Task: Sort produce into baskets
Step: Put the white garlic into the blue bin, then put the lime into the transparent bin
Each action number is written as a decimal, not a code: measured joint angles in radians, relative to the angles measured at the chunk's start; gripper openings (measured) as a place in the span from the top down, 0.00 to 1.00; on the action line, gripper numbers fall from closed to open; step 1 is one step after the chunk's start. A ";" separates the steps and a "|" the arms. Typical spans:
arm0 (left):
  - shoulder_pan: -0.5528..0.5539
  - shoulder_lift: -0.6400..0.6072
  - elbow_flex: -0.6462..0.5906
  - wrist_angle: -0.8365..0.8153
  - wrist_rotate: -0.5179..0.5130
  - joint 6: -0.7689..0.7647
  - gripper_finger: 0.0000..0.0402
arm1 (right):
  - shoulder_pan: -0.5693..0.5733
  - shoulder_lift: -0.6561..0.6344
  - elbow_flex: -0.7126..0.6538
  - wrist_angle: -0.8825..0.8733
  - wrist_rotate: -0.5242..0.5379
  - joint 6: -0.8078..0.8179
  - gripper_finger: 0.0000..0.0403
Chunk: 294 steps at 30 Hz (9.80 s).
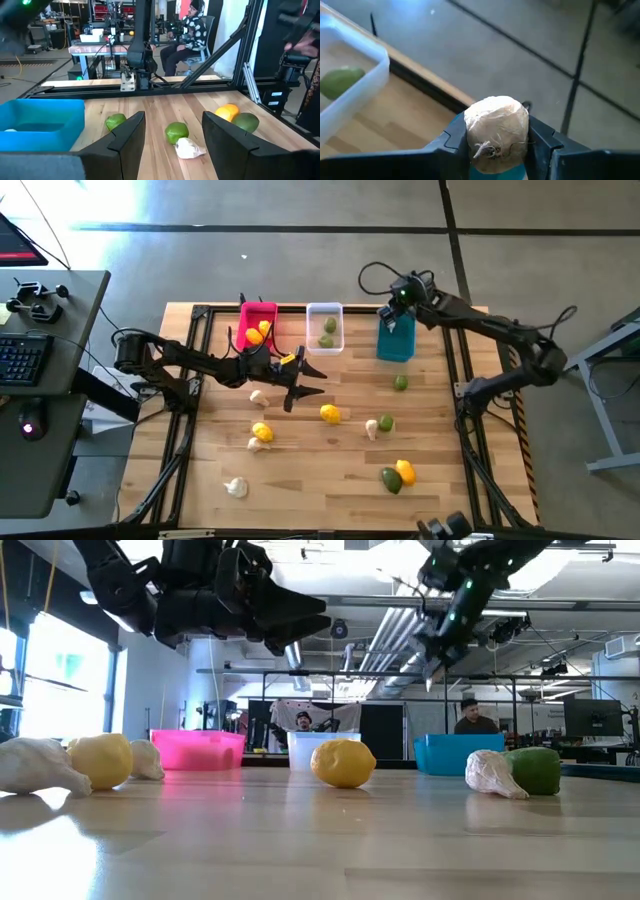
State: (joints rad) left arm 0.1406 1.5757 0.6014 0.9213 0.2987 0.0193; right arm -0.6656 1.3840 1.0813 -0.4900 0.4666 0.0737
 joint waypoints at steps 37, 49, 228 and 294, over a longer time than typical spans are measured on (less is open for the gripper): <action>0.000 0.001 0.000 -0.012 0.011 -0.018 0.54 | -0.115 0.363 0.000 -0.119 -0.127 0.057 0.63; 0.000 0.001 0.000 -0.016 0.012 -0.017 0.54 | -0.111 0.364 0.000 -0.106 -0.077 0.057 0.45; -0.140 0.009 0.180 -0.636 -0.096 0.156 1.00 | 0.562 -0.149 -0.572 0.757 -0.244 0.082 0.82; -0.043 0.008 0.130 -0.510 -0.040 0.191 1.00 | 0.934 0.292 0.037 -0.527 -0.389 0.485 0.39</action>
State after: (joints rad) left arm 0.0978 1.5841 0.7315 0.4109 0.2588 0.2106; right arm 0.2680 1.6761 1.1186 -1.0175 0.0780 0.5589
